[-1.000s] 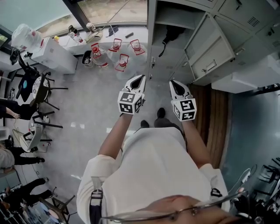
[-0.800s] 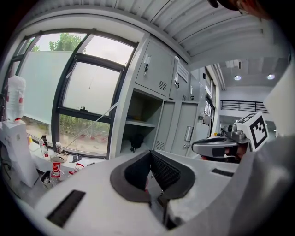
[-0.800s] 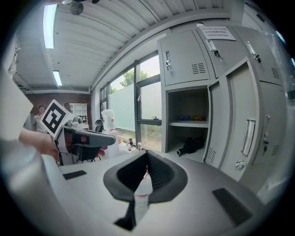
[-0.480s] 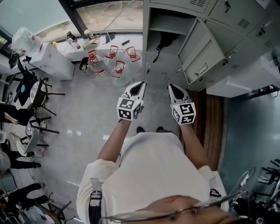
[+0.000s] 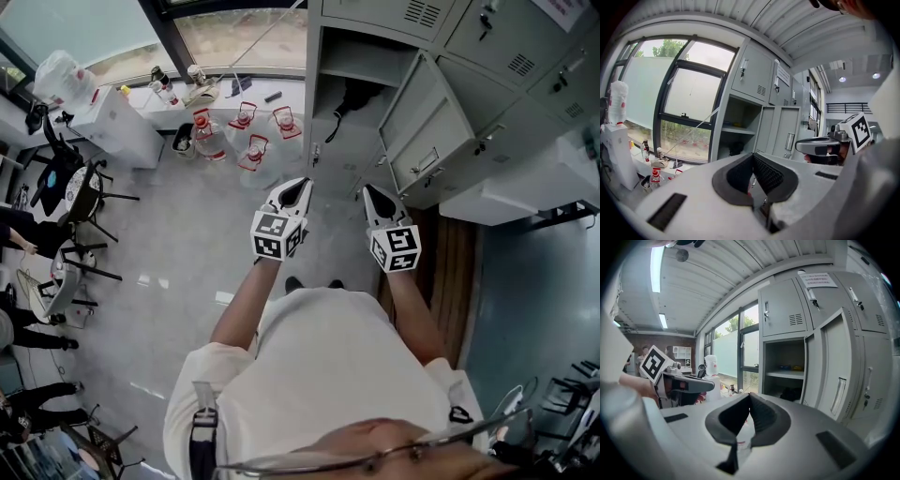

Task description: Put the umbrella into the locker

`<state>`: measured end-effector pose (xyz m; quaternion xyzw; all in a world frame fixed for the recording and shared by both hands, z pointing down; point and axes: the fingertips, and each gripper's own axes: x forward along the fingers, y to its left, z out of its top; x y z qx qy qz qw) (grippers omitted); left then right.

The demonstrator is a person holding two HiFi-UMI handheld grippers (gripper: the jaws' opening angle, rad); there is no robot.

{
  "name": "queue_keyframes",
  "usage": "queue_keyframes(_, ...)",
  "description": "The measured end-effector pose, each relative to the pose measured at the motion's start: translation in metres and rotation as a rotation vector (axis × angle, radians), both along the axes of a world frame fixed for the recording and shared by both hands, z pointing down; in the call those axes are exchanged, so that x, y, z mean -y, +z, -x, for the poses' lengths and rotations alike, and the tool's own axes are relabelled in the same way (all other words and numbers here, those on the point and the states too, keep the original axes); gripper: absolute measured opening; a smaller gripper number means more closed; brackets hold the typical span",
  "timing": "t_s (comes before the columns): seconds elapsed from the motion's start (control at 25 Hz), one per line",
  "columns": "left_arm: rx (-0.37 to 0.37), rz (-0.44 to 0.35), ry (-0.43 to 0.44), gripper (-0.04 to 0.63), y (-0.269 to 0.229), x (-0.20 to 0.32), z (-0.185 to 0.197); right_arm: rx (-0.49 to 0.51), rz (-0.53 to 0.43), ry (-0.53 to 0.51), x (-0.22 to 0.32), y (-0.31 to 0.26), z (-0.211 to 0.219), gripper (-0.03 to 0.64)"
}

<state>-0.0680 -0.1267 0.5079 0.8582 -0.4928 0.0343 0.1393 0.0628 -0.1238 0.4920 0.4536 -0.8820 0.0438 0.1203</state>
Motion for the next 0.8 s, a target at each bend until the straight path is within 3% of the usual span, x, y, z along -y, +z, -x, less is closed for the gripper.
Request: queue_keyframes(0.8,0.012,-0.002,-0.042,0.005,-0.0064,-0.0008,0.0057,0.035,0.010,-0.037,0.0038,-0.0011,0.0026,0.005)
